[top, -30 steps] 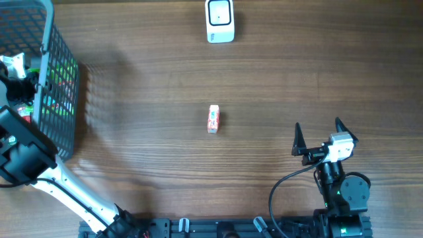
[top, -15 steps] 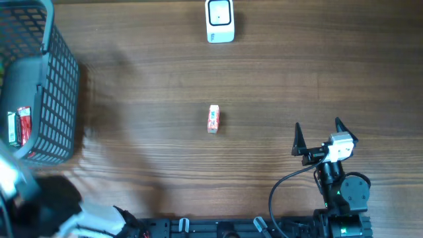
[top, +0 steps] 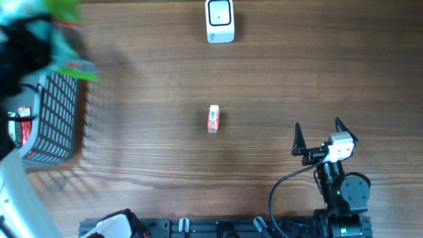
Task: Scan the item barcode
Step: 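Carry the green snack bags beside the Kleenex pack and lower them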
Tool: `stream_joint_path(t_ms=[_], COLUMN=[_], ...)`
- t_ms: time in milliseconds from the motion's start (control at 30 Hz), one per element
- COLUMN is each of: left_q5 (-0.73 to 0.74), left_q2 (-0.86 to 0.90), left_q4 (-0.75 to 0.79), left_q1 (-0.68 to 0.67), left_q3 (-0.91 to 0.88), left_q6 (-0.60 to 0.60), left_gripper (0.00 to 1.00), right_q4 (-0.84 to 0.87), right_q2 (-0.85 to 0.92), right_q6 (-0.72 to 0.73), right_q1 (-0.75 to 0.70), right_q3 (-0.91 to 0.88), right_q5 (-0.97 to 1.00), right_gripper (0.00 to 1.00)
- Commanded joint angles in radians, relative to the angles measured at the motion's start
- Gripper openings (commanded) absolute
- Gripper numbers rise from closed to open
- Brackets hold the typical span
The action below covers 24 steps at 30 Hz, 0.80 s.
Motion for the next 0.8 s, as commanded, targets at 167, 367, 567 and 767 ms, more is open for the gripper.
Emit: stream_joint_path(t_ms=[167,367,567,767], left_q5=[-0.119,-0.118,-0.140,-0.197], left_q2=[0.157,0.253,0.328,0.339], left_q4=[-0.020,0.399,0.648,0.642], left_q1=[-0.328,-0.466,-0.520,-0.521], left_q3=[-0.321,-0.711,-0.945,-1.005], left_q6=[-0.036,-0.176,-0.267,-0.262], left_gripper=[0.04,0.04,0.04,0.76], right_q4=[0.003,0.002,0.002,0.003], right_q2=[-0.001,-0.001,-0.001,-0.001], right_q6=[-0.002,-0.002,-0.002,-0.002], right_q1=[-0.006,-0.006,-0.006,-0.006], right_q3=[-0.001,-0.001,-0.001,-0.001], right_q5=[0.006,0.006,0.006,0.006], right_gripper=[1.00,1.00,1.00,1.00])
